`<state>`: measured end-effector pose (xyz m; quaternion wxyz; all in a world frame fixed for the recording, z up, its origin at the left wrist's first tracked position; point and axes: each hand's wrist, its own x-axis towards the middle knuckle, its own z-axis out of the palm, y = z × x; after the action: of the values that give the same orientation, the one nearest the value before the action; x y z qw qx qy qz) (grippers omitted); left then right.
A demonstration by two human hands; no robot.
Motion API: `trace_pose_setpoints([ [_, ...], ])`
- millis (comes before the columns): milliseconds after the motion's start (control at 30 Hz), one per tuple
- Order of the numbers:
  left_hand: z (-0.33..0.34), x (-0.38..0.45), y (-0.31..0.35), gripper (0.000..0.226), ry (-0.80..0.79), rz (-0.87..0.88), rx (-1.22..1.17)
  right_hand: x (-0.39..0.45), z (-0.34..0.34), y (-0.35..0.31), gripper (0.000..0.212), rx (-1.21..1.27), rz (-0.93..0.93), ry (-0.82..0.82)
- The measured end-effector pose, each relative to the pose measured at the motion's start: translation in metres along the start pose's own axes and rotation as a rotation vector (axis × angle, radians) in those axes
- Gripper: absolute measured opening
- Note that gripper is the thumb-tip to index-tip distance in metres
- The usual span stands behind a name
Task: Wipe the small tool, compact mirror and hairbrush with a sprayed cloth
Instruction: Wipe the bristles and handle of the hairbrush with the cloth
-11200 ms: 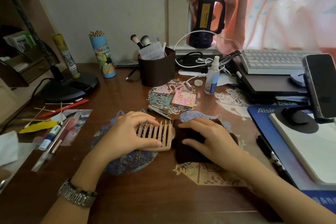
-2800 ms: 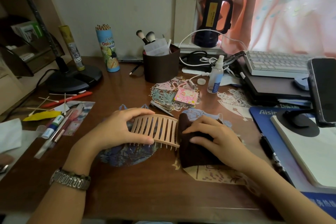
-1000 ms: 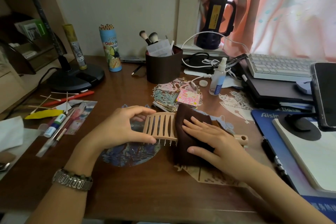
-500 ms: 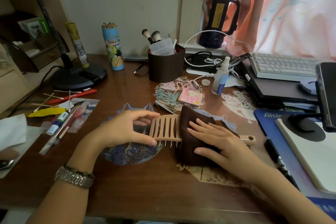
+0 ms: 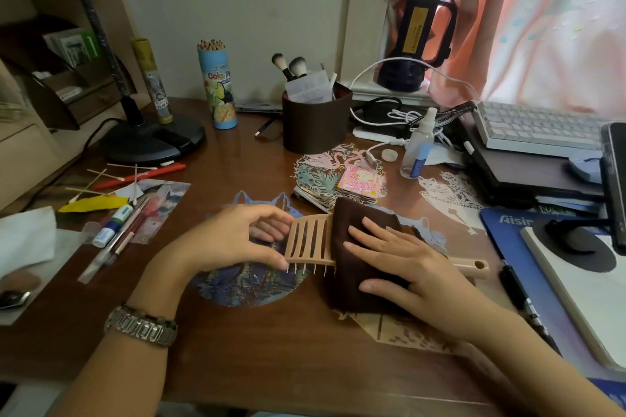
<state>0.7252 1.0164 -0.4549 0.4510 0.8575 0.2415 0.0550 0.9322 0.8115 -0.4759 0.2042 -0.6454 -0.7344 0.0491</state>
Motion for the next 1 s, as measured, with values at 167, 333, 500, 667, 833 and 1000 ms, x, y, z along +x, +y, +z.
trace_pose_setpoints([
  [167, -0.001, -0.001, -0.001, 0.057, 0.009, 0.006, 0.002, 0.015, 0.0, -0.006, 0.053, -0.066, -0.02, -0.026],
  [333, -0.002, -0.001, -0.002, 0.059, 0.011, 0.0, 0.02, 0.03, 0.0, -0.01, 0.051, -0.094, -0.046, -0.037],
  [500, -0.002, -0.001, -0.002, 0.061, 0.025, 0.009, 0.047, 0.04, 0.004, -0.014, 0.049, -0.108, -0.077, -0.036],
  [667, 0.0, -0.001, -0.002, 0.06, 0.014, 0.008, 0.039, 0.04, 0.004, -0.012, 0.049, -0.078, -0.059, -0.005],
  [833, -0.003, -0.001, -0.005, 0.056, 0.024, 0.012, 0.04, 0.031, 0.003, -0.009, 0.049, -0.065, -0.049, 0.004],
  [1000, -0.003, -0.004, -0.001, 0.044, 0.143, 0.11, 0.049, 0.027, 0.004, -0.008, 0.049, 0.036, -0.038, 0.032],
])
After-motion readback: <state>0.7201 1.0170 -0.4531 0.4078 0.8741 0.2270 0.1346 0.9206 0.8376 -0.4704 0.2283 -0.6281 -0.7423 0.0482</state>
